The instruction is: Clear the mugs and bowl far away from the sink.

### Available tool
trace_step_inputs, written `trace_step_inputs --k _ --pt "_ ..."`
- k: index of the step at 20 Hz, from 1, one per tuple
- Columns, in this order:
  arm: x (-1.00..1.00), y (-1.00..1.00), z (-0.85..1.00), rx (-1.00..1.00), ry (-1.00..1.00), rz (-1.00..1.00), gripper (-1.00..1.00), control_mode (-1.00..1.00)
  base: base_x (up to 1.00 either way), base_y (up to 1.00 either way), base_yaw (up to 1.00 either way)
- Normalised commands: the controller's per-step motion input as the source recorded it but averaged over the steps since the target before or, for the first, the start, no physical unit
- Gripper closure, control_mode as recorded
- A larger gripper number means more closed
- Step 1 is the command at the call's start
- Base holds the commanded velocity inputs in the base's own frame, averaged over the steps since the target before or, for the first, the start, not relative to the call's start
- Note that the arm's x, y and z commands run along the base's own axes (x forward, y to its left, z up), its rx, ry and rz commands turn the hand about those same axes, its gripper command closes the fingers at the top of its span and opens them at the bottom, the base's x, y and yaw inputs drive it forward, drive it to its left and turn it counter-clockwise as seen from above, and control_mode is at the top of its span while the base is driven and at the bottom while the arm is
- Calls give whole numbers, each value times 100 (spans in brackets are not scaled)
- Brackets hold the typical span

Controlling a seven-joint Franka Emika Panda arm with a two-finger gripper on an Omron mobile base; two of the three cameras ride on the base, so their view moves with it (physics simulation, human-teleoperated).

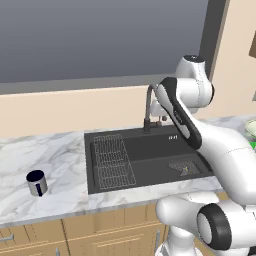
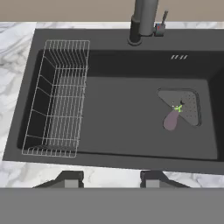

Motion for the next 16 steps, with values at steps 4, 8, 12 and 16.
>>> trace_step_inputs --k 4,8,12,16 --pt "-25 9 0 0 -5 0 -100 -100 0 0 0" --pt "-67 34 0 0 -2 0 -100 -100 0 0 0" --pt "-62 34 0 0 -1 0 -100 -100 0 0 0" --pt "-55 41 0 0 0 0 -100 -100 0 0 0"
